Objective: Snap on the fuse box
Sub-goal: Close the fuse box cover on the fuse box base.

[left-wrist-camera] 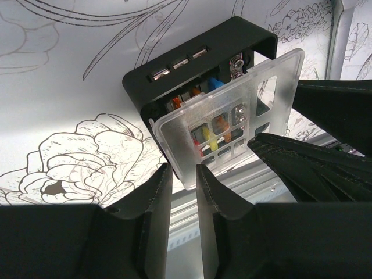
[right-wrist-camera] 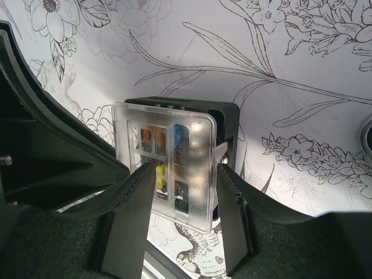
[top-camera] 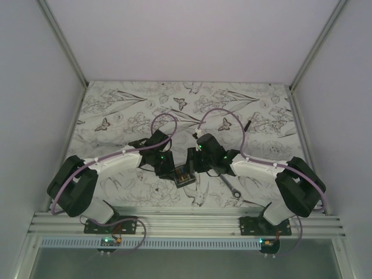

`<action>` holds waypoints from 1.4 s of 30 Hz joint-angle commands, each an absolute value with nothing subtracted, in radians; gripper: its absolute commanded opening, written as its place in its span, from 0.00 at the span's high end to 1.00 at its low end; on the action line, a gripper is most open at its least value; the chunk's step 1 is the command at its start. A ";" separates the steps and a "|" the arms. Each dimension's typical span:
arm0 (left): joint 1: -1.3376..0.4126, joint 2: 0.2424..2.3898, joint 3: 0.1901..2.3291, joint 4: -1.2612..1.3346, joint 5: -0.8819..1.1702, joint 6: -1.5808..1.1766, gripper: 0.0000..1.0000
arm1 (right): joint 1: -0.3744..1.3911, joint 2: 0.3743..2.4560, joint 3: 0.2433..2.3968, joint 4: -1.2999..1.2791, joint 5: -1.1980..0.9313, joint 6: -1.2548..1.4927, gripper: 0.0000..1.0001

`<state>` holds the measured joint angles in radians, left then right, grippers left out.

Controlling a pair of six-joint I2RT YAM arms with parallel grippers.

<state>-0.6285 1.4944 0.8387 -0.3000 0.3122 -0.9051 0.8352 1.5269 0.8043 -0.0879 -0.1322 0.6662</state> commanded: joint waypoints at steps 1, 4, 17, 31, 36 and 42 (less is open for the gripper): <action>-0.636 1.491 0.861 -0.296 0.320 -0.919 0.75 | 0.850 1.528 0.823 -0.080 -0.134 0.678 0.49; -0.638 1.506 0.861 -0.297 0.322 -0.919 0.75 | 0.850 1.542 0.817 -0.072 -0.133 0.678 0.49; -0.644 1.523 0.837 -0.298 0.290 -0.917 0.75 | 0.851 1.615 0.808 -0.032 -0.142 0.673 0.51; -0.643 1.468 0.821 -0.347 0.236 -0.896 0.62 | 0.850 1.497 0.804 -0.088 -0.096 0.661 0.36; -0.646 1.452 0.818 -0.362 0.268 -0.903 0.59 | 0.850 1.466 0.788 -0.123 -0.097 0.648 0.35; -0.667 1.462 0.810 -0.360 0.279 -0.916 0.58 | 0.850 1.443 0.734 -0.135 -0.102 0.661 0.40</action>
<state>-0.6487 1.4658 0.8318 -0.3180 0.2642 -0.9054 0.8421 1.4693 0.7727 -0.1043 -0.1131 0.6651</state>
